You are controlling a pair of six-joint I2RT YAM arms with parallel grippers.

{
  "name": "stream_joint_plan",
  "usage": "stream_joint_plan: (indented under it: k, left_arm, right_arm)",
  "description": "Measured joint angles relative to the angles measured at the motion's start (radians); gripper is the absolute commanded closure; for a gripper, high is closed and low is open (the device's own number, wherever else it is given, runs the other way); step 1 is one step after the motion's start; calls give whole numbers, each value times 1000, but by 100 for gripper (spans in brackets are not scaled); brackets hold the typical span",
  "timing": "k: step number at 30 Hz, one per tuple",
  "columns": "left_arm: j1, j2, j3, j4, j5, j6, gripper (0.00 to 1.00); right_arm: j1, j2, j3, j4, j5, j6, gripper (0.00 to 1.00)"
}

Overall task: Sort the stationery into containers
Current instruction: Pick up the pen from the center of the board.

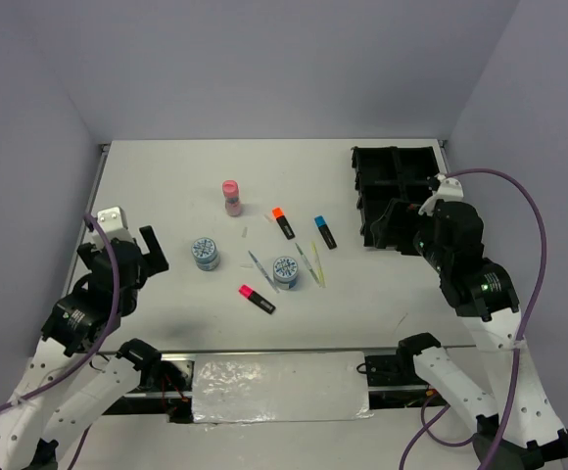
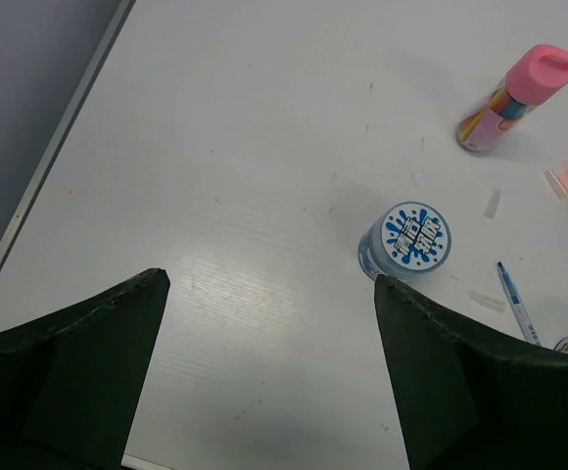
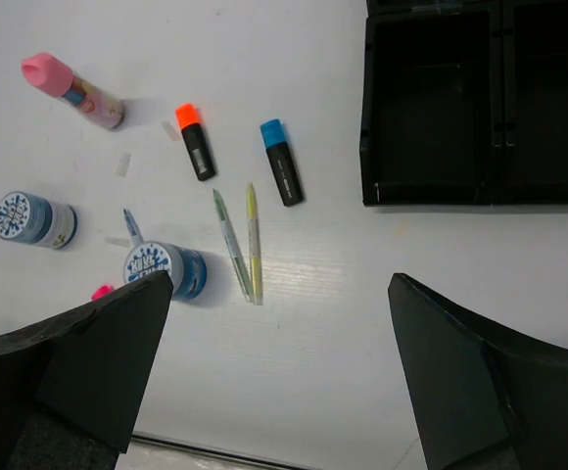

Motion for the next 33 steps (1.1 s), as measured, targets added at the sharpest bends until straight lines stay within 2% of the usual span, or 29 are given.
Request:
stream_joint_plan:
  k: [4,8,11,14,16,17,19,20,22,31,33]
  left_arm:
    - [0,7,0,9,14,0,1]
    - [0,16,0,21,37,6,1]
    - [0,27,0,32,59,24,1]
    - [0,38,0,35,72,27,1]
    - [0,39,0,35,80,27,1]
    - [0,38,0,35,83,27,1]
    - [-1,33,-2,38,88,29,1]
    - [-1,31,-4,39,92,30,1]
    - [-1,32,-5,42,98,31,1]
    - [-2,74,-6,43,117,50,1]
    - [-2,74,-6,43,122,51,1]
  right_arm:
    - [0,-3,0,13,-33,-1,0]
    - [8,24,-14,90,-141,1,0]
    - [92,159,8,135,-120,4,0]
    - [228,412,67,158,-13,12,1]
    - [276,584,80,186,49,21,6]
    - [288,649,77,190,73,24,18]
    - [297,760,71,187,112,31,27]
    - [299,800,71,188,124,34,37]
    - [308,864,71,188,153,34,46]
    - [351,996,67,256,172,45,51]
    - [351,1023,61,276,171,46,55]
